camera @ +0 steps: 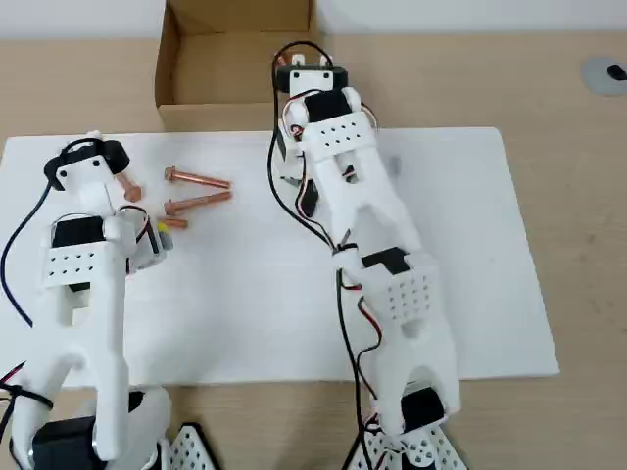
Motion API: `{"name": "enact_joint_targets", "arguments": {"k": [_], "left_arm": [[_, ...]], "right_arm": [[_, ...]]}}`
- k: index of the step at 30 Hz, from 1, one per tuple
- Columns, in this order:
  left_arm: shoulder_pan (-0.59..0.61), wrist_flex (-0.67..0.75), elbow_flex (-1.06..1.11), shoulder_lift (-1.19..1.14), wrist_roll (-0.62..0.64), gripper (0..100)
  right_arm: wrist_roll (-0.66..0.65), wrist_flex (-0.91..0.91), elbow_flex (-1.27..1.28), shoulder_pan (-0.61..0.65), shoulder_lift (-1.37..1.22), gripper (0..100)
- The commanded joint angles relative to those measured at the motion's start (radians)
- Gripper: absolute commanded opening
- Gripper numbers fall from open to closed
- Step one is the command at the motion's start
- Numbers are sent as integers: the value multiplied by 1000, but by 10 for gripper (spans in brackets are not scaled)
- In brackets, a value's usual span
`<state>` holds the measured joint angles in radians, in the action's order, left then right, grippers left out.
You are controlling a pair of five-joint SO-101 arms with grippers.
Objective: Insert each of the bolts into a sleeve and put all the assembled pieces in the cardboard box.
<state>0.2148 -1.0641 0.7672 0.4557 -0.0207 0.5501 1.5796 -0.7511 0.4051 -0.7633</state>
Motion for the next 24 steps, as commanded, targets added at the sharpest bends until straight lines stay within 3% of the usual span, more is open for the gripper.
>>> {"name": "enact_joint_targets", "arguments": {"k": [1, 24], "left_arm": [[11, -6, -40, -1, -8, 207], [12, -40, -60, 1, -3, 207]], "right_arm": [[-8, 11, -53, -16, -7, 113], [126, 66, -50, -15, -28, 113]]}}
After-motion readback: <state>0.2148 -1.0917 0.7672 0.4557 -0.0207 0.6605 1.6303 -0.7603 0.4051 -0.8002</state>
